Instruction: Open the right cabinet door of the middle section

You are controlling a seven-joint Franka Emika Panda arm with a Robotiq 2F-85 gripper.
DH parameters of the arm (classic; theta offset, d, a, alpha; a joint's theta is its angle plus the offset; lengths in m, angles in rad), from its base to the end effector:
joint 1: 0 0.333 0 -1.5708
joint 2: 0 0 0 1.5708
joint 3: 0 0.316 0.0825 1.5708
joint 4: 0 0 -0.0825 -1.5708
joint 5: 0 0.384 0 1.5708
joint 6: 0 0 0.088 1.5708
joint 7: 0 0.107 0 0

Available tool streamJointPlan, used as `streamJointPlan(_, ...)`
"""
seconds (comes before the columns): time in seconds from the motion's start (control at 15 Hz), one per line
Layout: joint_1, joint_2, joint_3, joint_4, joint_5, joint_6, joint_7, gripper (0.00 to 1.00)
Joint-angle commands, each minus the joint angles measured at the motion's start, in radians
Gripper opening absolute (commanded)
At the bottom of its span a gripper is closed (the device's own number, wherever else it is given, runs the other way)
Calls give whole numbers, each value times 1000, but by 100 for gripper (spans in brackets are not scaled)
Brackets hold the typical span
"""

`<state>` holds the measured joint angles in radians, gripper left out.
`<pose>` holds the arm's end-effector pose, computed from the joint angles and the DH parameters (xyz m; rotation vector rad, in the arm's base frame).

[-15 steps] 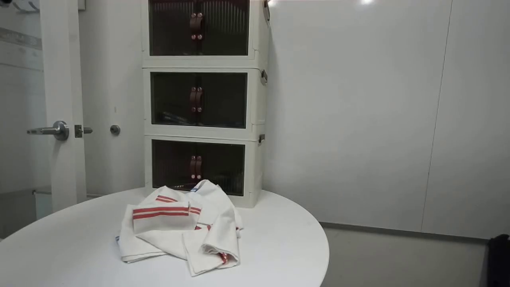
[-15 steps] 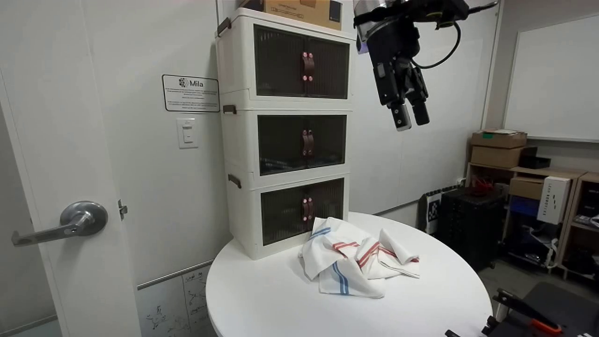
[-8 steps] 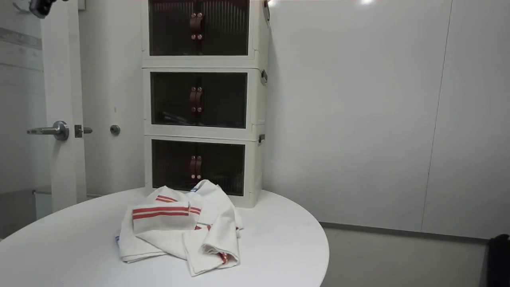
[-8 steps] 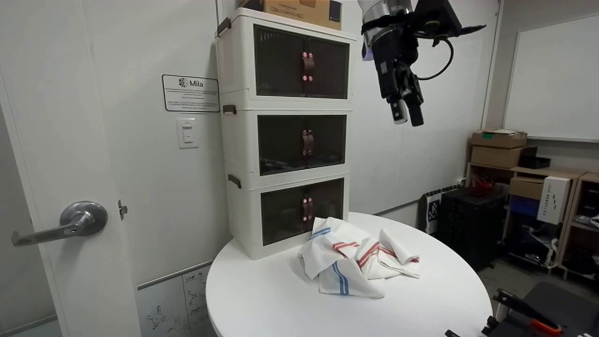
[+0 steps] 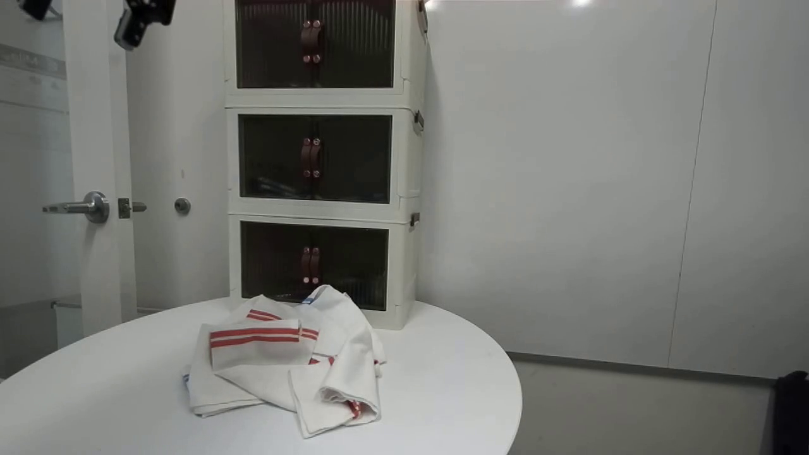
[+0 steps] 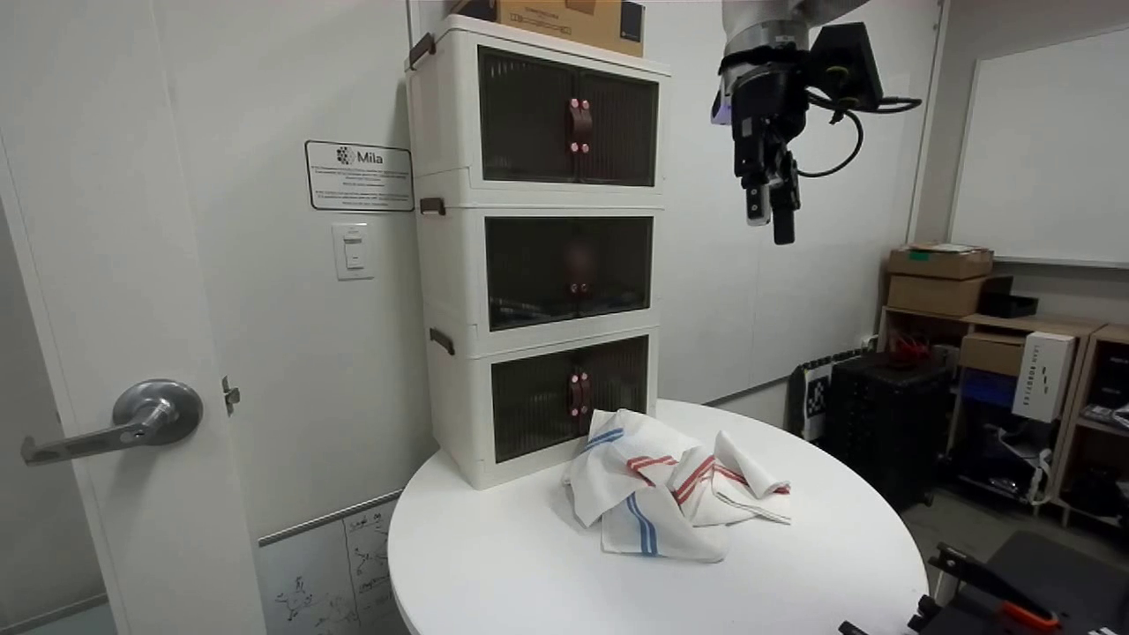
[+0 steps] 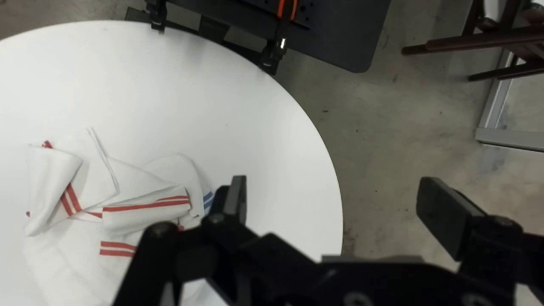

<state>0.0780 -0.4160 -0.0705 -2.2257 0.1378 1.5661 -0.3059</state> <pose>0.4002 0.0148 0.5206 -2.8908 -0.4466 0.3207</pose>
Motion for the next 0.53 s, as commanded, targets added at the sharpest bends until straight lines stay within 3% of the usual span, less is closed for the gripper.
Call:
streamJointPlan(0.0,-14,-13,-69,-46,22,72,-212,100)
streamJointPlan(0.47,-36,39,-153,-78,95,171,-416,100)
